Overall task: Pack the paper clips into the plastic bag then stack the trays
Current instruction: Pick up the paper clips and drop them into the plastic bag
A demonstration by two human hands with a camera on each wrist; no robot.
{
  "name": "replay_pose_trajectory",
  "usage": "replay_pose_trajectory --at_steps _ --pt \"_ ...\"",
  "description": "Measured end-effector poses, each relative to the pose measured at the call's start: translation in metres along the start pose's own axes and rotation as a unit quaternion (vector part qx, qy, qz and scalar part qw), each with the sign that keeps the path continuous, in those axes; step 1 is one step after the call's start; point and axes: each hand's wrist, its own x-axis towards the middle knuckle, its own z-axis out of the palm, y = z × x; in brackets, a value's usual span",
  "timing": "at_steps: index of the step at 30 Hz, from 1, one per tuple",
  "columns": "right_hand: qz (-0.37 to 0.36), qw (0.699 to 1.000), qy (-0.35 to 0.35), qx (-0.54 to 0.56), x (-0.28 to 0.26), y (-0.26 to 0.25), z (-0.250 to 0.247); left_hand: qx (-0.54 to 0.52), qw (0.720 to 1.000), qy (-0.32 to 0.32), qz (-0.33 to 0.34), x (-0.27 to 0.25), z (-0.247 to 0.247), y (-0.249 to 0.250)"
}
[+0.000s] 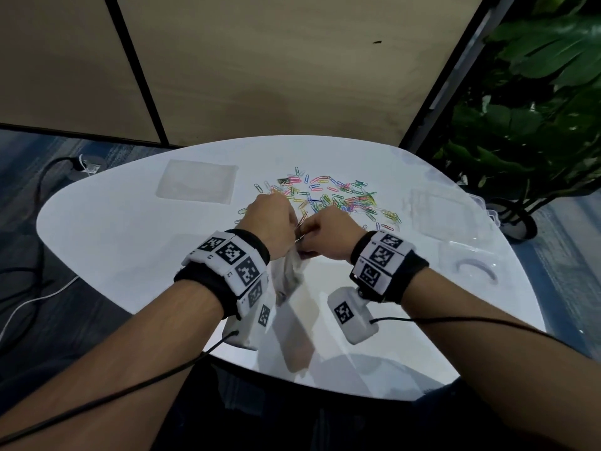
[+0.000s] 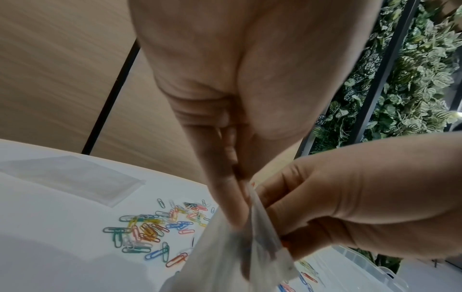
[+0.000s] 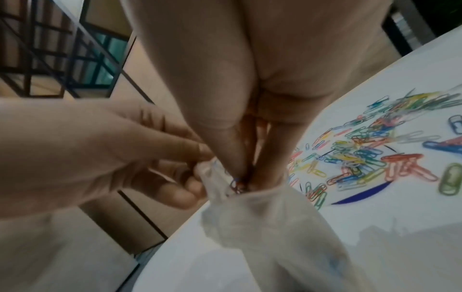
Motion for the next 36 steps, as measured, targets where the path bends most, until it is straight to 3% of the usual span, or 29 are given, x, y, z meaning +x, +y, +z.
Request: replay_pose_trajectory --at_steps 7,15,19,22,24,27,30,36 --pt "-0.054 0.990 0.058 -0.119 -0.001 -0.009 0.008 -0.005 1.000 0.001 0.005 0.003 -0.003 -0.006" --pt "-0.135 0.965 -0.024 -0.223 -0.012 -0.021 -0.005 -0.014 1.000 -0.001 0.003 0.003 -0.006 -0.006" --pt "-0.075 0.992 -0.061 -0.081 -0.004 -0.011 -0.035 -0.019 1.000 0.005 0.001 0.003 -0.006 -0.007" --pt "-0.005 0.999 0.031 -0.004 0.010 0.018 -0.062 -0.019 1.000 0.008 0.001 0.002 -0.009 -0.009" --pt "0.091 0.989 0.089 -0.069 0.024 0.052 -0.074 -0.017 1.000 0.007 0.001 0.002 -0.011 -0.009" --pt "0.238 0.948 0.059 -0.205 0.038 0.100 -0.070 -0.010 1.000 0.007 -0.002 0.001 -0.012 -0.011" --pt "0.232 0.930 0.042 -0.280 0.050 0.126 -0.052 -0.004 1.000 0.008 -0.006 0.002 -0.015 -0.013" --pt "0.140 0.951 0.103 -0.257 0.077 0.111 -0.021 -0.003 1.000 0.011 -0.009 0.002 -0.019 -0.016"
